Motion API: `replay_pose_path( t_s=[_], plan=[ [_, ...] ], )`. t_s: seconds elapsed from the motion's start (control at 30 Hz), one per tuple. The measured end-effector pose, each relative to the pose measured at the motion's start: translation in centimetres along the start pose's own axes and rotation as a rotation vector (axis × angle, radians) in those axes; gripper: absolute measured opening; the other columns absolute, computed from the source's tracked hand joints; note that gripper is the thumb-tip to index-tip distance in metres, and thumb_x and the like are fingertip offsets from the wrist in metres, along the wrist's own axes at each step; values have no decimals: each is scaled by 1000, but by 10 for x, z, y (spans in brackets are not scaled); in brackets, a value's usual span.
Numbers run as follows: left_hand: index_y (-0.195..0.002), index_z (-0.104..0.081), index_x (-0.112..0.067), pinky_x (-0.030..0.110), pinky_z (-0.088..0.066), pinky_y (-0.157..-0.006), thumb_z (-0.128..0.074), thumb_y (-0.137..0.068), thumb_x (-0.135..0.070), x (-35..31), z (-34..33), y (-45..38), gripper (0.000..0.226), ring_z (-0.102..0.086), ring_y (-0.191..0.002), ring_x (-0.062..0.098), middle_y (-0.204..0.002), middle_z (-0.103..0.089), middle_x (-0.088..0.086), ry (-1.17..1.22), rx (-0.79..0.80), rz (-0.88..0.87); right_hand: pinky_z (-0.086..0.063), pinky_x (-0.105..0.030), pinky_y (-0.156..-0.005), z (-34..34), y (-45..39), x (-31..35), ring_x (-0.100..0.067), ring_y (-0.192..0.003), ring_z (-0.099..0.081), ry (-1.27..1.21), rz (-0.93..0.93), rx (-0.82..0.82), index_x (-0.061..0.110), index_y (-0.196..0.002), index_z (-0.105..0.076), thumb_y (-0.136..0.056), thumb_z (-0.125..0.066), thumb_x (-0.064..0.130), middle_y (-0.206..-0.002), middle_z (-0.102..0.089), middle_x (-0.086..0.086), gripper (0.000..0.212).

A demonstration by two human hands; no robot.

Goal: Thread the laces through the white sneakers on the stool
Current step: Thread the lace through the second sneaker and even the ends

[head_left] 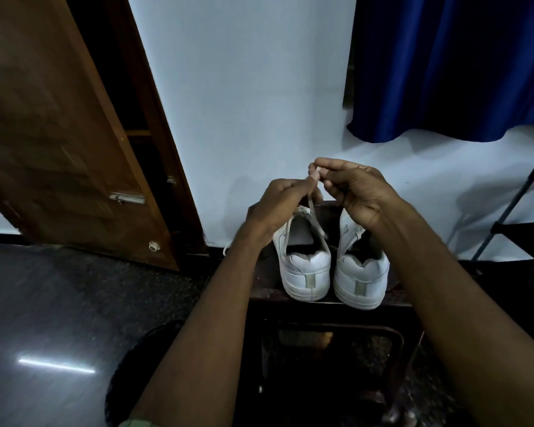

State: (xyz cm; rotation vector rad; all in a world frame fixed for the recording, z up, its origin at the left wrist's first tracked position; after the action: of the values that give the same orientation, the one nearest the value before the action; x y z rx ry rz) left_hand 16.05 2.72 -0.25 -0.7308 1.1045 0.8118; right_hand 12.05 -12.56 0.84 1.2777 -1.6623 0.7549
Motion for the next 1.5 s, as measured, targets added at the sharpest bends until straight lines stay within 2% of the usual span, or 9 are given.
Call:
replay_pose_path(
  t_s=[0.23, 0.43, 0.57, 0.83, 0.97, 1.1, 1.2, 1.27, 1.5],
  plan=[
    [-76, -56, -20, 21, -29, -43, -51, -108, -33, -4, 32, 0, 35, -37, -44, 10, -53, -41, -5, 650, -216, 29, -59, -24, -61, 28, -9, -11, -23, -76, -72, 146, 49, -287, -5, -112, -73, -84, -69, -15, -87, -74, -17, 30],
    [-75, -74, -19, 25, -29, -52, -61, -104, -34, -4, 24, 5, 35, -36, -50, 9, -52, -42, -11, -50, -226, -154, -44, -15, -73, -4, -7, -6, -5, -81, -56, 1207, 527, 25, 34, -129, -73, -77, -89, 17, -104, -61, 0, 57],
    [-71, -74, -23, 20, -32, -53, -62, -104, -33, -7, 17, 4, 36, -38, -43, 4, -46, -47, -12, -146, -192, -155, -55, -29, -68, -20, 0, -5, -10, -65, -68, 1142, 547, 135, 18, -91, -81, -89, -73, 6, -78, -75, 2, 15],
    [-67, -72, -21, 33, -31, -63, -65, -99, -43, 7, 38, 0, 40, -29, -55, 19, -60, -32, 6, -93, -259, -119, -47, -18, -48, 41, -11, -1, -11, -48, -56, 248, 137, -480, -4, -98, -78, -91, -57, -10, -69, -67, -12, 23],
    [-70, -74, -23, 30, -34, -59, -64, -99, -46, 14, 41, -2, 38, -37, -48, 15, -51, -43, -5, -284, -345, -92, -58, -31, -64, 55, -14, -2, -22, -69, -66, 643, 109, -439, -2, -98, -79, -84, -71, -3, -84, -74, -14, 17],
    [-79, -76, -30, 29, -42, -69, -61, -97, -60, 10, 39, -1, 37, -65, -77, 9, -77, -72, -17, -663, -502, -153, -44, -27, -107, 23, -4, 2, -16, -128, -61, 1305, 347, -148, 24, -139, -67, -74, -85, 9, -140, -66, 1, 69],
    [-85, -77, -31, 27, -41, -67, -62, -97, -58, 9, 28, -4, 33, -66, -83, 9, -84, -73, -15, -691, -392, -215, -55, -18, -84, -11, 3, -3, 7, -86, -68, 1089, 406, 160, 23, -139, -66, -80, -84, 6, -123, -75, 7, 64],
    [-88, -78, -30, 28, -41, -67, -61, -98, -55, 10, 25, -5, 31, -67, -86, 12, -87, -73, -12, -680, -365, -219, -56, -23, -59, -20, 6, -7, -3, -57, -64, 921, 340, 174, 15, -128, -72, -87, -78, 2, -100, -80, 1, 43],
    [-81, -79, -37, 25, -40, -63, -69, -90, -64, 14, 45, -2, 31, -61, -72, 3, -78, -72, -18, -544, -437, -173, -61, -38, -60, 6, -5, -10, -33, -60, -71, 805, 277, -91, 6, -87, -79, -92, -76, 5, -72, -75, -18, 5]
  ],
)
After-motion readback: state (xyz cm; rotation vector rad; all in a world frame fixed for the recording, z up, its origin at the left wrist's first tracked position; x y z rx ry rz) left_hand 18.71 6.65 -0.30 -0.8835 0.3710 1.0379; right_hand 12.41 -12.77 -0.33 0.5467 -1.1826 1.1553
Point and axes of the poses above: each hand's wrist, its own y-axis away from the middle knuckle, its own z-axis out of the back of the hand, x = y × z, the point moved 4 cm from there along -y, towards the middle knuckle
